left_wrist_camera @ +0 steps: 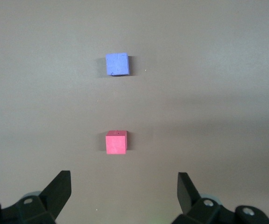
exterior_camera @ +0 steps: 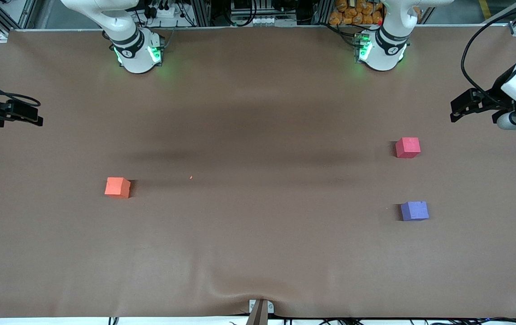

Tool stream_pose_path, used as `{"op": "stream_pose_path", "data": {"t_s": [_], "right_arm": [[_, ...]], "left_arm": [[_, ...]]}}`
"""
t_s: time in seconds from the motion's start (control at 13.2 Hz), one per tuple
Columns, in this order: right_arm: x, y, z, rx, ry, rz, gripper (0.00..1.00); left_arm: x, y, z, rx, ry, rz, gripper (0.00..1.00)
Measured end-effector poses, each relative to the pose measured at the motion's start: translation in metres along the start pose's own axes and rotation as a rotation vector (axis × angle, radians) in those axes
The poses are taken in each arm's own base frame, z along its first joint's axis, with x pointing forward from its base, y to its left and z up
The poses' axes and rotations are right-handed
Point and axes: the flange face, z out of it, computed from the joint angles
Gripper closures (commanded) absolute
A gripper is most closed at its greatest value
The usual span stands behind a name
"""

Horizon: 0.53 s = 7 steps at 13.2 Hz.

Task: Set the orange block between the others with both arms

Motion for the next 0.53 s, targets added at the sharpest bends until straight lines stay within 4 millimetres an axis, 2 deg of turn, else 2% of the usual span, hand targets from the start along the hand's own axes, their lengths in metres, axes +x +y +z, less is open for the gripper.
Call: {"op": "stream_pose_path", "data": {"t_s": [0.53], "right_arm": [[-0.0081, -0.0007, 0.0006, 0.004, -0.042, -0.001, 0.0]], "left_arm": [[0.0005, 0.0002, 0.001, 0.0, -0.002, 0.0, 0.0]]}}
